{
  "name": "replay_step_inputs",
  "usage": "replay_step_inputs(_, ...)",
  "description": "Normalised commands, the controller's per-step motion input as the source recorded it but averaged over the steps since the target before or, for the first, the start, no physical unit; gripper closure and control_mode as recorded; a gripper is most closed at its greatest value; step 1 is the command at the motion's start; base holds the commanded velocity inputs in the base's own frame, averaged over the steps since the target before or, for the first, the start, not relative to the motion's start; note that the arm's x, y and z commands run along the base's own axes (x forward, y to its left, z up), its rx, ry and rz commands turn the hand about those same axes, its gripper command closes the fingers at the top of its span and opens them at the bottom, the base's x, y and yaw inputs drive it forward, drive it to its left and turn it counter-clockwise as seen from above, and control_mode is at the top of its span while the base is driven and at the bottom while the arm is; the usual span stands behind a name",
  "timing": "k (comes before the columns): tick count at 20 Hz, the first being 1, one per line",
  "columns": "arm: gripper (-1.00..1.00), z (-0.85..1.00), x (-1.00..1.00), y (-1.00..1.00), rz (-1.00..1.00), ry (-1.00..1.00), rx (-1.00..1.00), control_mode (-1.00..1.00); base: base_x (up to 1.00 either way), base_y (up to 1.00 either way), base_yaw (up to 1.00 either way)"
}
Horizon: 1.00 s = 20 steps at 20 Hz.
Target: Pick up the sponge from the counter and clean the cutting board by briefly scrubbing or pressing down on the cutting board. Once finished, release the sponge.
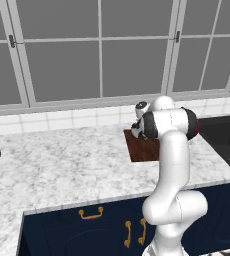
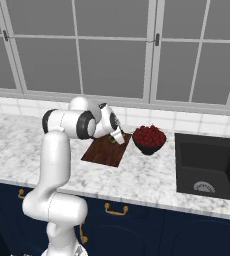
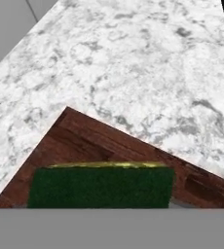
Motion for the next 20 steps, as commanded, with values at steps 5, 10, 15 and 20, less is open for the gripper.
replay_step_inputs(5,-1.0,-0.49,0.01,-0.39,-0.08,0.0,0.0,-1.0,0.0,0.0,0.0)
replay_step_inputs(10,-1.0,-0.09,0.0,-0.03,0.0,0.0,0.0,-1.0,0.0,0.0,0.0)
replay_step_inputs(15,-1.0,0.11,0.0,0.0,0.0,0.0,0.0,-1.0,0.0,0.0,0.0)
replay_step_inputs(20,-1.0,0.38,-0.19,0.0,0.0,-0.01,0.0,-1.0,0.0,0.0,0.0)
